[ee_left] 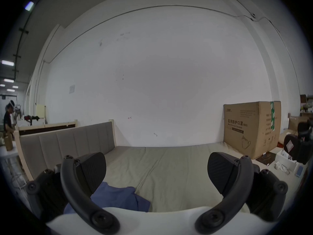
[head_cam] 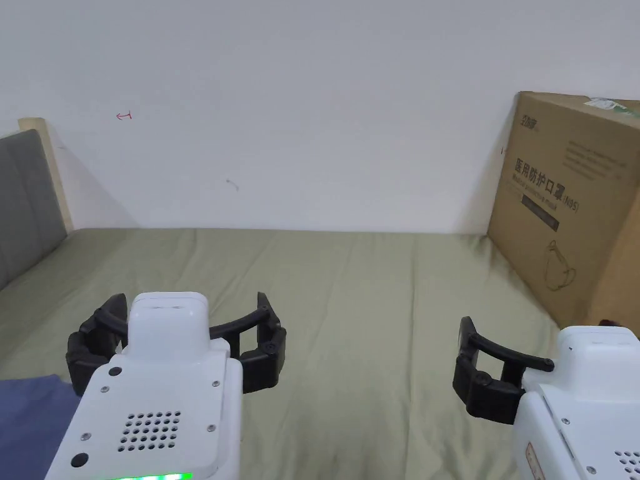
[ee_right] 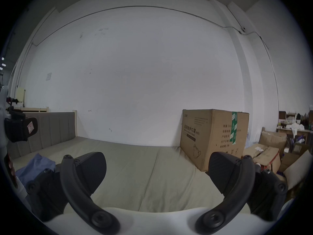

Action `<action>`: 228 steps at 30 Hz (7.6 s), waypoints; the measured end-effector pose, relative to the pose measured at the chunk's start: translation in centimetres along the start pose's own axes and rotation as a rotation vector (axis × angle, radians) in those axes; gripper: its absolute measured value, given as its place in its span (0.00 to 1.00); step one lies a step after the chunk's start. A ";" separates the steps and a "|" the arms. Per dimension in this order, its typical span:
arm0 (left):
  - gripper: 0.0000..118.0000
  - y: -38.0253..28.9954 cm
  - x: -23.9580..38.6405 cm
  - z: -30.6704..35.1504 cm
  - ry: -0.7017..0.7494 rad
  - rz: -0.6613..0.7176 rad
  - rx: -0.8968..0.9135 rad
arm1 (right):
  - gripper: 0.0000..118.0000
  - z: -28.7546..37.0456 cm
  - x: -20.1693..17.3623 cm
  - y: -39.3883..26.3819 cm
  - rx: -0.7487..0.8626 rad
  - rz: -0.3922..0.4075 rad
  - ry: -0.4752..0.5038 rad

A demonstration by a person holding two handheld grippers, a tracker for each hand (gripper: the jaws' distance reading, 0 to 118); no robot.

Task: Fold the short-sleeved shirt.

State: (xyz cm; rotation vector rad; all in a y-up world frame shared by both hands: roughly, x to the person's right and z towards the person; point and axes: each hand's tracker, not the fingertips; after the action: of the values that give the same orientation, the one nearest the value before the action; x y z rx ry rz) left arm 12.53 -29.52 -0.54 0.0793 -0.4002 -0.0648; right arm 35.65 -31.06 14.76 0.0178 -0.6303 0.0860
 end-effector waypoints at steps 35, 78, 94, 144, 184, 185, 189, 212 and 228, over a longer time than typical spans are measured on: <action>0.00 -0.4 0.6 -2.1 -0.037 0.006 -0.218 | 0.00 0.3 2.3 0.6 -0.121 -0.101 0.017; 1.00 -29.9 -28.8 -20.2 0.045 0.406 -1.259 | 0.00 -6.4 -12.1 -7.7 -0.637 0.086 0.533; 0.01 -26.3 -30.1 -14.4 0.165 0.354 -0.959 | 0.00 -5.8 -12.5 -7.0 -0.641 0.094 0.621; 0.88 -14.4 11.9 -18.5 -0.654 0.387 -1.283 | 0.00 0.6 8.5 -6.6 -0.557 -0.141 0.196; 0.00 -2.9 -3.0 -8.9 -0.304 0.161 -0.572 | 0.00 -0.1 3.0 -2.6 -0.218 -0.176 0.130; 0.00 -4.0 -3.0 -11.7 -0.352 0.191 -0.723 | 0.00 -0.3 3.1 -2.7 -0.233 -0.175 0.140; 0.09 -13.1 -2.5 -20.4 -0.490 0.424 -1.197 | 0.00 -1.3 3.1 -3.5 -0.294 -0.156 0.183; 0.04 -19.0 0.3 -15.2 -0.364 0.188 -0.877 | 0.03 -21.4 4.8 -10.6 -0.802 -0.326 0.371; 0.04 -20.6 -5.0 -11.5 -0.329 0.262 -0.944 | 0.05 -38.8 -6.5 -21.3 -1.337 -0.025 0.339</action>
State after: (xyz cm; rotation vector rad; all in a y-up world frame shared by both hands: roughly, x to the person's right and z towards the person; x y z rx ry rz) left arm 11.48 -48.88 -14.88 -0.9236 -0.6700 -0.0030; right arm 55.08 -51.14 -20.21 -1.2546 -0.2510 -0.3625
